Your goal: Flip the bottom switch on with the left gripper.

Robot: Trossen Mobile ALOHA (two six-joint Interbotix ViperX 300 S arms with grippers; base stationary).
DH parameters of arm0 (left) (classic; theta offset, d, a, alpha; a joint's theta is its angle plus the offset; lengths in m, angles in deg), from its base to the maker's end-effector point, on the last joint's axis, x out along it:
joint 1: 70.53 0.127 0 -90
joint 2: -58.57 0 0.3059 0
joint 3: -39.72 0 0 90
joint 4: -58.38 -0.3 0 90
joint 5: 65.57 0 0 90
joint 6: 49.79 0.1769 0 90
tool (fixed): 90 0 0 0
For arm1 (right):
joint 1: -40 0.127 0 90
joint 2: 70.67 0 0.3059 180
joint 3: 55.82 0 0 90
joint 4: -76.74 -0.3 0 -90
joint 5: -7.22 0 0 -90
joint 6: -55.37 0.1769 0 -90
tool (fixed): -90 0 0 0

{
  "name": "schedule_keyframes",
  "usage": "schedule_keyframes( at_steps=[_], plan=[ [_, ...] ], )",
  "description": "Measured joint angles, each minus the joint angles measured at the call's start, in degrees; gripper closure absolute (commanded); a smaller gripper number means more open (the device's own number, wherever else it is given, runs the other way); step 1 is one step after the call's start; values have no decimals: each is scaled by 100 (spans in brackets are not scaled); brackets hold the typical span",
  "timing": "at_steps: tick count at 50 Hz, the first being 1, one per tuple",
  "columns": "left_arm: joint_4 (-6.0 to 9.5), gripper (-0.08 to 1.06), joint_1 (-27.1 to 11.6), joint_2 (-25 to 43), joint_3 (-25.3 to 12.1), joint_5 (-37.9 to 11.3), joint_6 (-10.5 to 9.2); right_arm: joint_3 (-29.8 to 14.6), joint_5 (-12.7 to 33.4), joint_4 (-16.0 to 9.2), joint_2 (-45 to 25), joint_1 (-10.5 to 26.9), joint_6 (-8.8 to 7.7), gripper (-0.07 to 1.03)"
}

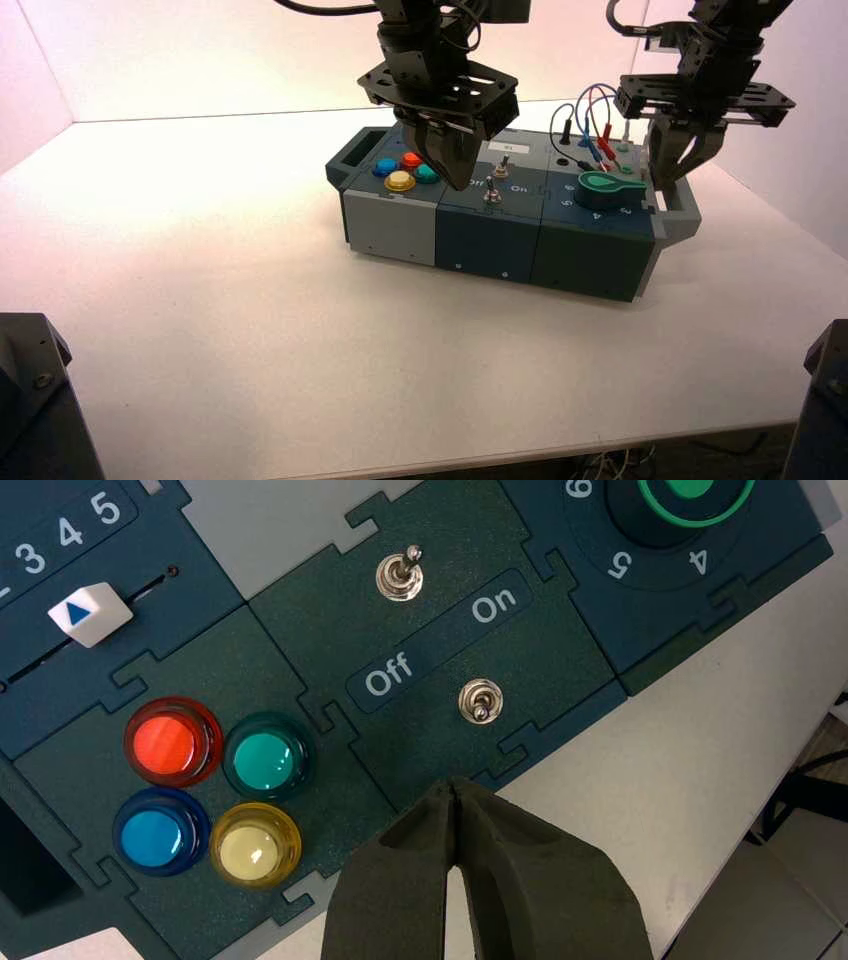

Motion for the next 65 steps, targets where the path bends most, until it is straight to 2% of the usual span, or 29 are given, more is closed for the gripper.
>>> schedule_keyframes(
  at_steps=[52,65],
  plan=[
    [-18,101,-35,483,-431,-88,18,0,0,9,0,0,0,98],
    [-79,101,-35,483,-475,-123,35,0,9,9,0,0,0,98]
  ],
)
